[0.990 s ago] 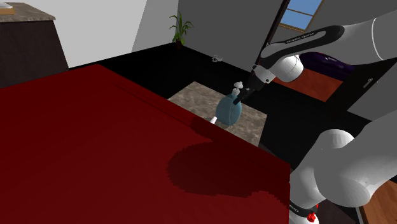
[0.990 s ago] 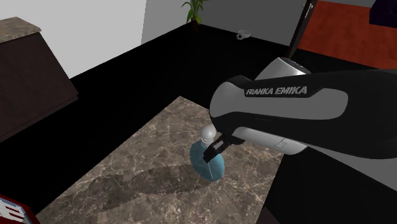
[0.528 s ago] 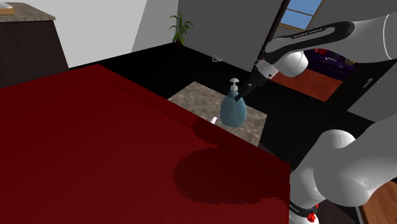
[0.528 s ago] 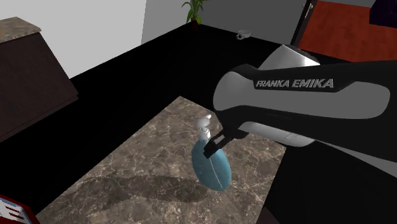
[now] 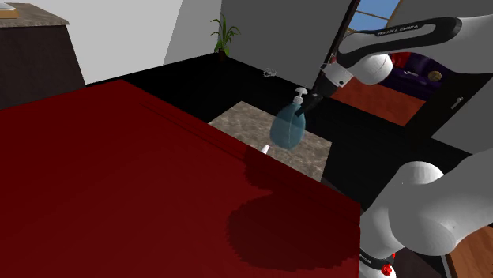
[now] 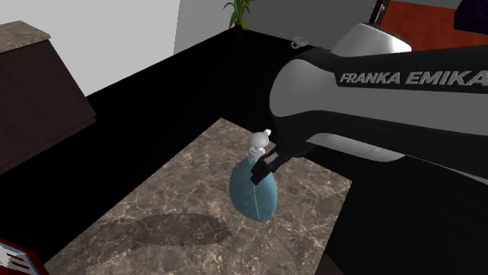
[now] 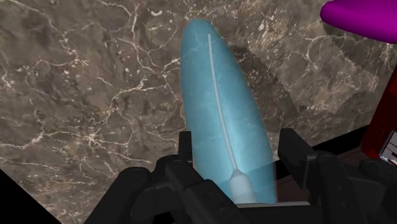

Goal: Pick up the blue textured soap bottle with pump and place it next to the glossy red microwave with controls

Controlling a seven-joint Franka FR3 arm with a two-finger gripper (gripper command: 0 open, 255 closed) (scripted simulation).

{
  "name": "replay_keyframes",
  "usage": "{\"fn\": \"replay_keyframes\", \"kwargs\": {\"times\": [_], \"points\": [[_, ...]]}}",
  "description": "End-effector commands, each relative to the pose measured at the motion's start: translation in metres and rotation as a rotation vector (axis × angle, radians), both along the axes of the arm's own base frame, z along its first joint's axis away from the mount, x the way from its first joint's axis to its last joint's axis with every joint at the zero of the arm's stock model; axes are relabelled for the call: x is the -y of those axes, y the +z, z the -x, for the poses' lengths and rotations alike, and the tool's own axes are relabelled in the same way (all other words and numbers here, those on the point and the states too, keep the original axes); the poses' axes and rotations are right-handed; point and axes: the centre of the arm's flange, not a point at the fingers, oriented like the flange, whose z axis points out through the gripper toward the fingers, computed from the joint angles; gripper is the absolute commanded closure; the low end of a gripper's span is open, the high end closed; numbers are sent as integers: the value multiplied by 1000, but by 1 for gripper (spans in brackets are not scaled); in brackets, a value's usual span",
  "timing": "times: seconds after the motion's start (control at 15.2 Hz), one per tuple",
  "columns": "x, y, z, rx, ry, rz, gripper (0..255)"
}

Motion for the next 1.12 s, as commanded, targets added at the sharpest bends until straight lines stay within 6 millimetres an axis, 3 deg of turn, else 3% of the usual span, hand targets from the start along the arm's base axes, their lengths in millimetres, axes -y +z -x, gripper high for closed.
{"fn": "replay_keyframes", "kwargs": {"times": [0.0, 1.06], "points": [[0, 11, 0, 0, 0, 0, 255], [0, 95, 0, 0, 0, 0, 255]]}}
